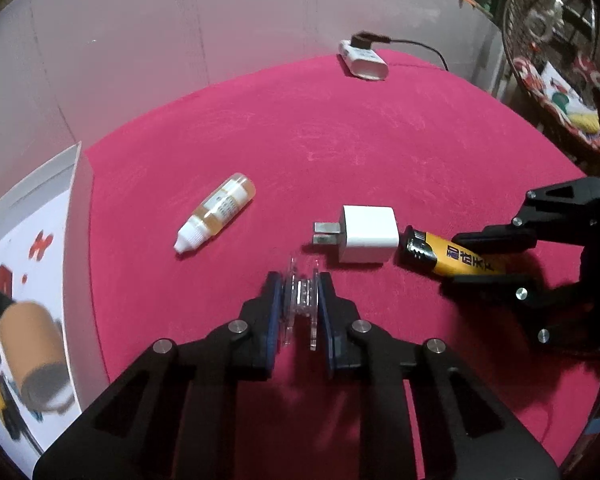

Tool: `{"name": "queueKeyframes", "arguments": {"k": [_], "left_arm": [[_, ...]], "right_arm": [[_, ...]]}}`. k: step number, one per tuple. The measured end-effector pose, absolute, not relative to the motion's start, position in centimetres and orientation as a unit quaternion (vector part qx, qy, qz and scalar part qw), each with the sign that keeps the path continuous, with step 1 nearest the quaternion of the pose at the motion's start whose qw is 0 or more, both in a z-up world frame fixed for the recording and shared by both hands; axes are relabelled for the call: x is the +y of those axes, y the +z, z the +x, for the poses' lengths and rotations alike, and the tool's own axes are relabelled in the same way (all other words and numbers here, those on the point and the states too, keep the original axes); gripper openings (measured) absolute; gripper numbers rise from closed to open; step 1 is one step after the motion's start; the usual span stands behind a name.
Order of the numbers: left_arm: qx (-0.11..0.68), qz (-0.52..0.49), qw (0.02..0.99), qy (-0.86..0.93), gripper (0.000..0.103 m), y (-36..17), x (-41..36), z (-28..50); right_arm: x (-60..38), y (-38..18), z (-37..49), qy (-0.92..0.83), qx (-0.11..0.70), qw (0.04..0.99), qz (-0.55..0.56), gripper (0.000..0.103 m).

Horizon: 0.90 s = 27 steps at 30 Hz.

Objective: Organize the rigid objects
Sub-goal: 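Grasp the yellow lighter with the right gripper while the left gripper holds the stand, then carry the stand and lighter into the white tray and open both grippers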

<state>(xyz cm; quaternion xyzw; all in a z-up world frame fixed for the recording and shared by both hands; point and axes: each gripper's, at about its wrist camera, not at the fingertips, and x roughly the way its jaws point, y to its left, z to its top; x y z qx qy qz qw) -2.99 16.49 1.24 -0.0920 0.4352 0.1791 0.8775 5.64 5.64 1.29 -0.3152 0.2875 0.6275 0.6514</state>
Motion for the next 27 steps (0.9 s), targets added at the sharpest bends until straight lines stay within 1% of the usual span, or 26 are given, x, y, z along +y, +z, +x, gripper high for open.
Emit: {"name": "queueKeyframes", "arguments": {"k": [4, 9, 19, 27], "left_arm": [[0.411, -0.108, 0.886, 0.186, 0.017, 2.1, 15.7, -4.2], [0.372, -0.114, 0.899, 0.202, 0.017, 4.5, 14.6, -5.5], [0.274, -0.092, 0.918, 0.272, 0.017, 9.9, 12.6, -8.2], [0.231, -0.082, 0.915, 0.319, 0.017, 12.4, 12.0, -10.6]], "right_arm": [[4.8, 1.5, 5.9, 0.615, 0.298, 0.672, -0.285, 0.022], [3.0, 3.2, 6.1, 0.604, 0.292, 0.706, -0.225, 0.022], [-0.9, 9.2, 3.7, 0.588, 0.211, 0.772, -0.115, 0.022], [-1.6, 12.3, 2.0, 0.595, 0.162, 0.781, -0.098, 0.022]]}}
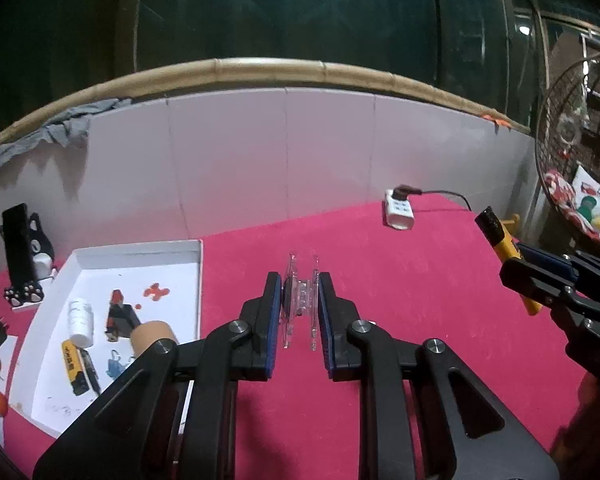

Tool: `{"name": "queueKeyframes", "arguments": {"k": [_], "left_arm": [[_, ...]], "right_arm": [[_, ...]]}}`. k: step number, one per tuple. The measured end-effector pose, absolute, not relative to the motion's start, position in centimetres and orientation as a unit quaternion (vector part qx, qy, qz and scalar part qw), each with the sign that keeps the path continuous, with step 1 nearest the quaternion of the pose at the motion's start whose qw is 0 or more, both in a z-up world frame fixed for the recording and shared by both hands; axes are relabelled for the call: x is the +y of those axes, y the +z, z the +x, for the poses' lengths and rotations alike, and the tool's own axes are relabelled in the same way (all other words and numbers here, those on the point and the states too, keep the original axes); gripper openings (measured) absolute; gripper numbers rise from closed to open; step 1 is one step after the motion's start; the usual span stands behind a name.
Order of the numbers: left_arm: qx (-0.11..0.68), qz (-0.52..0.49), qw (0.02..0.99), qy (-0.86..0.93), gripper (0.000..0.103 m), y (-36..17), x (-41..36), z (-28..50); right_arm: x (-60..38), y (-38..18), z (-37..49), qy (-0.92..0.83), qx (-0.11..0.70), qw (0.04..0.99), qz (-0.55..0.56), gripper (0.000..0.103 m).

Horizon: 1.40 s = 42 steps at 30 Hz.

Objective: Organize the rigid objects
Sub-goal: 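Carry the stand and lighter into the white tray and open both grippers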

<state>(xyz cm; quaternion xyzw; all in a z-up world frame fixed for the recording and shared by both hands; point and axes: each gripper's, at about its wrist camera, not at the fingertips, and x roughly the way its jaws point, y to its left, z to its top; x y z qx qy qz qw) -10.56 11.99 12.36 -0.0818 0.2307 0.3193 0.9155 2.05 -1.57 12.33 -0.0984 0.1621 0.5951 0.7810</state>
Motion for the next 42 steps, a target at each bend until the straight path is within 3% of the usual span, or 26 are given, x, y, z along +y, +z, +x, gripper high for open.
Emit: {"name": "queueKeyframes", "arguments": {"k": [42], "left_arm": [[0.164, -0.119, 0.898, 0.391, 0.017, 15.3, 14.1, -21.9]], "right_arm": [[2.3, 17.3, -6.0, 0.651, 0.102, 0.743, -0.119, 0.022]]}}
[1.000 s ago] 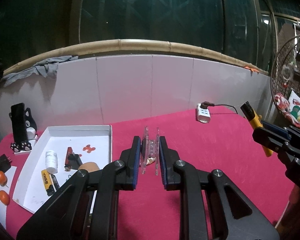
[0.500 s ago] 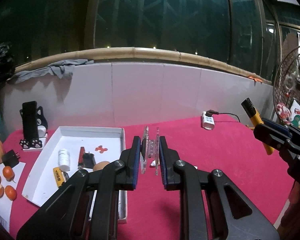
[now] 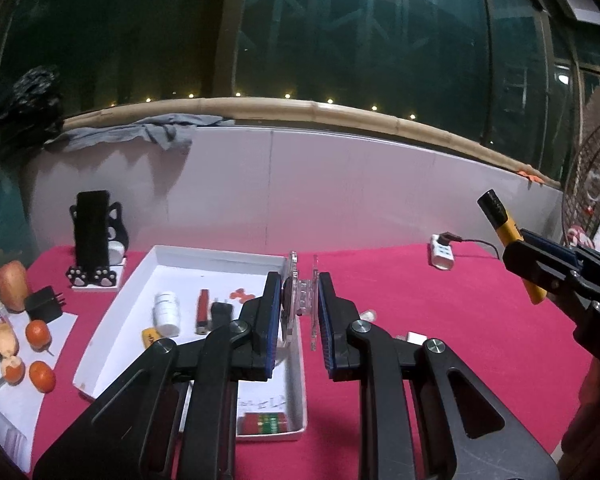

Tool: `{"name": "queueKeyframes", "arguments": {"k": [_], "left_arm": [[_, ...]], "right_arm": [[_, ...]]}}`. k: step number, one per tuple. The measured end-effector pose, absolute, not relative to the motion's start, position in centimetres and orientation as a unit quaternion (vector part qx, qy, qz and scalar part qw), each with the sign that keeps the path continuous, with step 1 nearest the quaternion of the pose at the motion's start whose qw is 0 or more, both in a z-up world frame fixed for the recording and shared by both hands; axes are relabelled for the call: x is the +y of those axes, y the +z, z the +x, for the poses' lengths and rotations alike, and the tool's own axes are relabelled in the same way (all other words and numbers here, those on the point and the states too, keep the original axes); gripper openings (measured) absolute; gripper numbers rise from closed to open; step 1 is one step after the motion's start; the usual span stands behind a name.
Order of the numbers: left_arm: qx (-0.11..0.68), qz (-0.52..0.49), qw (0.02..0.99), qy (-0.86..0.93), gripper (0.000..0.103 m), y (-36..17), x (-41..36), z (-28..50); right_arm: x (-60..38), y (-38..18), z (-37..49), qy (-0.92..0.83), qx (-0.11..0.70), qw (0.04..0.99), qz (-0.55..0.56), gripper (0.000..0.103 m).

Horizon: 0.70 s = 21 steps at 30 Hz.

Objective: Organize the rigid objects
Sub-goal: 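Carry the stand and lighter into the white tray and open both grippers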

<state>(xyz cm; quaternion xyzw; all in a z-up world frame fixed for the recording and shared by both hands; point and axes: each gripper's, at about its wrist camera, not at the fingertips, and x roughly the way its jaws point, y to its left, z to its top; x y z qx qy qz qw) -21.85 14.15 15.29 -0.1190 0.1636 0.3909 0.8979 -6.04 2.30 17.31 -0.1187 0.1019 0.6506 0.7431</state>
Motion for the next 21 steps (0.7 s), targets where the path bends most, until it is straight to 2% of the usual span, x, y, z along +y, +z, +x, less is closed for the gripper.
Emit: {"name": "queueKeyframes", "arguments": {"k": [21], "left_arm": [[0.166, -0.136, 0.864, 0.456, 0.017, 14.9, 21.6, -27.6]], "right_arm": [[10.2, 17.4, -10.3, 0.687, 0.12, 0.701, -0.149, 0.022]]}}
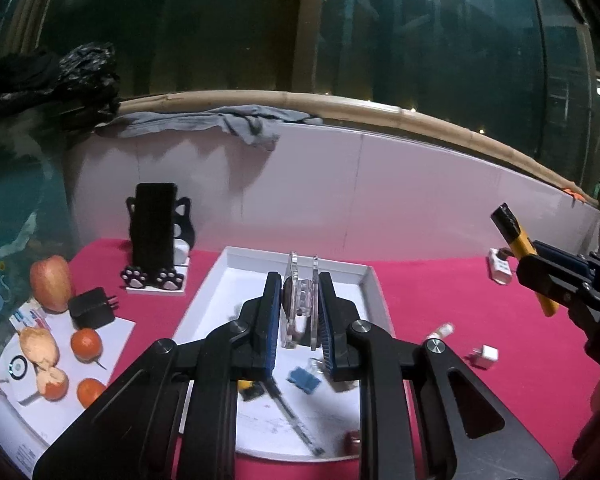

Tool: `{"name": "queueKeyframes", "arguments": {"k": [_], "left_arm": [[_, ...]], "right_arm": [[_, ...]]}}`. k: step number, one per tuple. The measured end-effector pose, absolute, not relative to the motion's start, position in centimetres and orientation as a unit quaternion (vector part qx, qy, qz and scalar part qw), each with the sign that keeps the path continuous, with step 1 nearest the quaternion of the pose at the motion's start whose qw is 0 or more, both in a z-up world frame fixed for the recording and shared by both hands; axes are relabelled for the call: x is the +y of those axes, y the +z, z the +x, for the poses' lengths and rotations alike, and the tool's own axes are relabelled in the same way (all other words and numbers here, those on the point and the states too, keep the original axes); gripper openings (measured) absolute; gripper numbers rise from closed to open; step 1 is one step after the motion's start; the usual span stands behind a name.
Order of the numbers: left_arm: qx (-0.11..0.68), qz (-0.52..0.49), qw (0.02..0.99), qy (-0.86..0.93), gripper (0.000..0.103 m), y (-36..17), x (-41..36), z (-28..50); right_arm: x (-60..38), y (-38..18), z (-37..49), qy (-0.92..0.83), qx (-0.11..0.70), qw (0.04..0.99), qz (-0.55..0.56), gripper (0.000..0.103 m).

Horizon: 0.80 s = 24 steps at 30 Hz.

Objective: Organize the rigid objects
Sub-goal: 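Carry the stand and lighter into the white tray and open both grippers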

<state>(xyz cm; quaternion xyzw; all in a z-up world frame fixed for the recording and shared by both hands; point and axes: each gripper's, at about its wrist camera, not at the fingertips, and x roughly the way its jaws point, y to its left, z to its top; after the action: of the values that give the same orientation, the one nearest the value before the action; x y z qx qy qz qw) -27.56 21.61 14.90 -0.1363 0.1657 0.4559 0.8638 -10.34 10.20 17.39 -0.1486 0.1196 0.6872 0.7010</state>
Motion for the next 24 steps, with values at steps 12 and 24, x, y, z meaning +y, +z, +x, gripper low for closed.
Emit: {"name": "queueKeyframes", "arguments": {"k": [12, 24], "left_arm": [[0.23, -0.192, 0.836, 0.46, 0.017, 10.8, 29.5, -27.7], [0.296, -0.208, 0.805, 0.47, 0.017, 6.0, 32.5, -26.1]], "right_arm": [[16.6, 14.5, -12.0, 0.698, 0.18, 0.669, -0.183, 0.022], [22.1, 8.6, -14.9, 0.69, 0.252, 0.638, -0.231, 0.022]]}}
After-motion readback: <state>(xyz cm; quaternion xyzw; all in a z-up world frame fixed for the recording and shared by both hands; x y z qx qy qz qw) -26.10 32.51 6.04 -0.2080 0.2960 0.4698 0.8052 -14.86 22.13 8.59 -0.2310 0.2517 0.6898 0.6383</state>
